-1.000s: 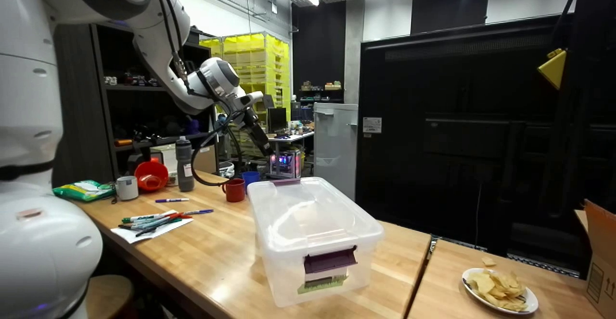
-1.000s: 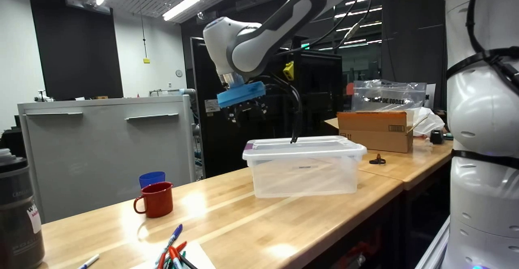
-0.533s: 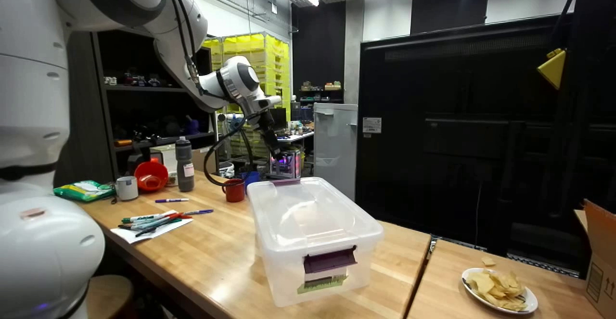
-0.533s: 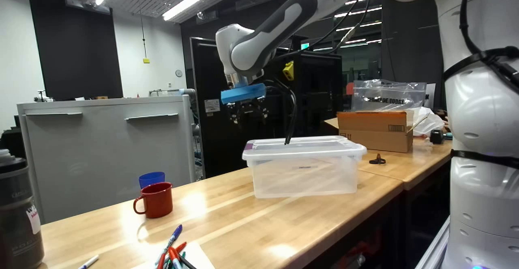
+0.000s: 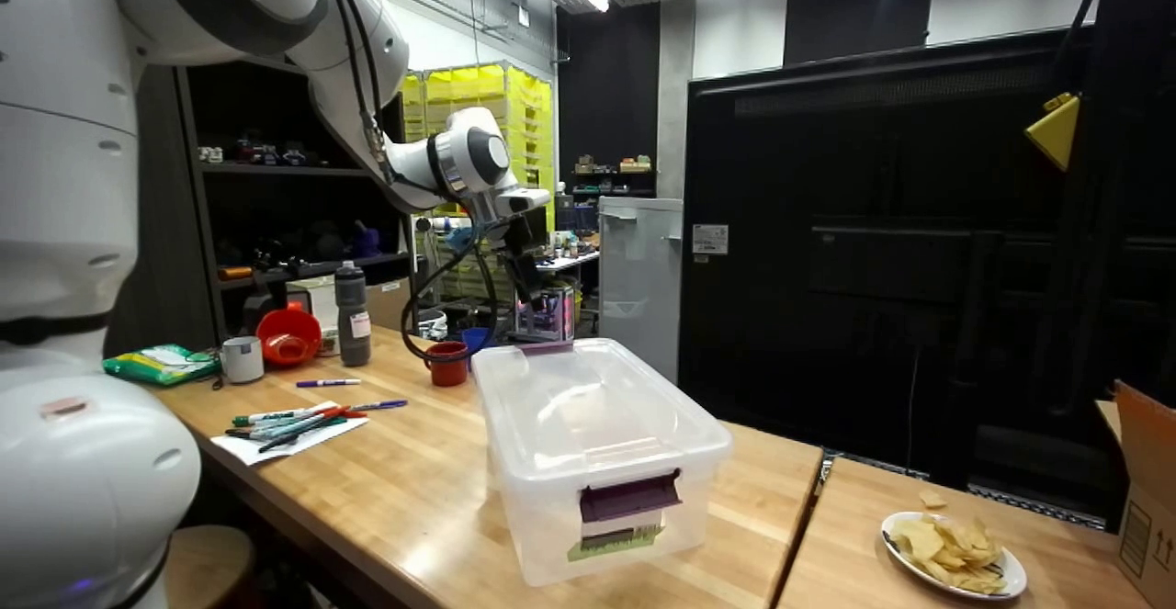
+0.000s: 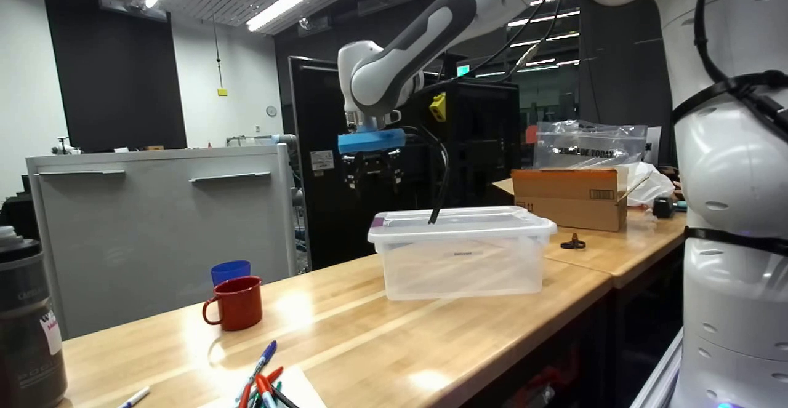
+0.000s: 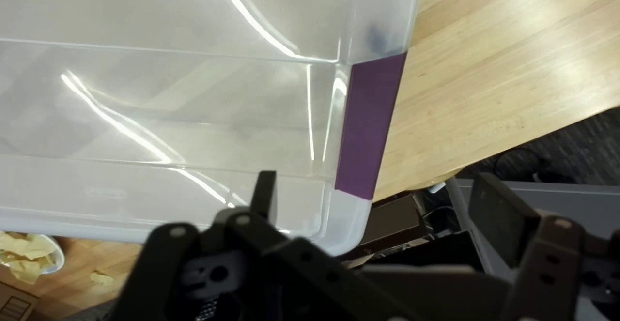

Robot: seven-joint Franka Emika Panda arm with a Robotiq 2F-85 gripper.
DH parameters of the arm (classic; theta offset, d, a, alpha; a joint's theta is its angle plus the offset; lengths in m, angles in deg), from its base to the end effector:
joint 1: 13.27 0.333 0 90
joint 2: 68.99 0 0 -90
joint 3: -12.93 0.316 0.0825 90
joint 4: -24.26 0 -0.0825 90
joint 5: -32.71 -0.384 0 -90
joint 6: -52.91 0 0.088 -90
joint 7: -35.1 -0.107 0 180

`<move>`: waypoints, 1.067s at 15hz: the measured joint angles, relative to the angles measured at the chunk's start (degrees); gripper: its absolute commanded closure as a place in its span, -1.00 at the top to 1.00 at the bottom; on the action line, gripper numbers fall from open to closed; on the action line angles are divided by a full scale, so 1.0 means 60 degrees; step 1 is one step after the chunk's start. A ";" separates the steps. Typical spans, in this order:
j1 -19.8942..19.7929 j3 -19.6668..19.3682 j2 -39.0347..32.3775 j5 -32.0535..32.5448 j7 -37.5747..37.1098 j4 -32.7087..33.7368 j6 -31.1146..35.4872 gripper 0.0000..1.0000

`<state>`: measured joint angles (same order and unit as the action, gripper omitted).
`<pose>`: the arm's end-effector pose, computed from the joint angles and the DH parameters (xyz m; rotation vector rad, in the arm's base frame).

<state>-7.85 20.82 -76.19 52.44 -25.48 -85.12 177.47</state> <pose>0.5920 0.1241 0.4469 2.8175 -0.9506 0.4197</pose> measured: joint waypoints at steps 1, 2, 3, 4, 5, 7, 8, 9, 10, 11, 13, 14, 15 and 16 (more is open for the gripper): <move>0.0012 0.0000 -0.0036 -0.0113 0.0137 -0.0001 0.0062 1.00; 0.0025 -0.0001 -0.0074 -0.0210 0.0262 -0.0002 0.0121 1.00; 0.0039 -0.0005 -0.0118 -0.0300 0.0367 -0.0002 0.0183 1.00; 0.0042 -0.0007 -0.0162 -0.0374 0.0471 -0.0003 0.0230 1.00; 0.0042 -0.0011 -0.0207 -0.0454 0.0560 -0.0003 0.0270 1.00; 0.0043 -0.0024 -0.0312 -0.0607 0.0739 -0.0003 0.0351 1.00; 0.0043 -0.0039 -0.0367 -0.0670 0.0821 -0.0003 0.0379 1.00; 0.0043 -0.0056 -0.0419 -0.0706 0.0869 -0.0003 0.0401 1.00; 0.0044 -0.0079 -0.0475 -0.0730 0.0907 -0.0003 0.0420 1.00; 0.0044 -0.0113 -0.0531 -0.0760 0.0952 -0.0003 0.0434 1.00; 0.0044 -0.0193 -0.0635 -0.0777 0.1028 -0.0003 0.0474 1.00; 0.0044 -0.0229 -0.0674 -0.0777 0.1159 -0.0004 0.0478 1.00; 0.0044 -0.0245 -0.0681 -0.0780 0.1455 -0.0020 0.0476 1.00; 0.0044 -0.0253 -0.0680 -0.0792 0.1693 -0.0025 0.0474 1.00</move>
<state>-7.59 19.30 -80.27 47.69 -15.32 -85.27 180.31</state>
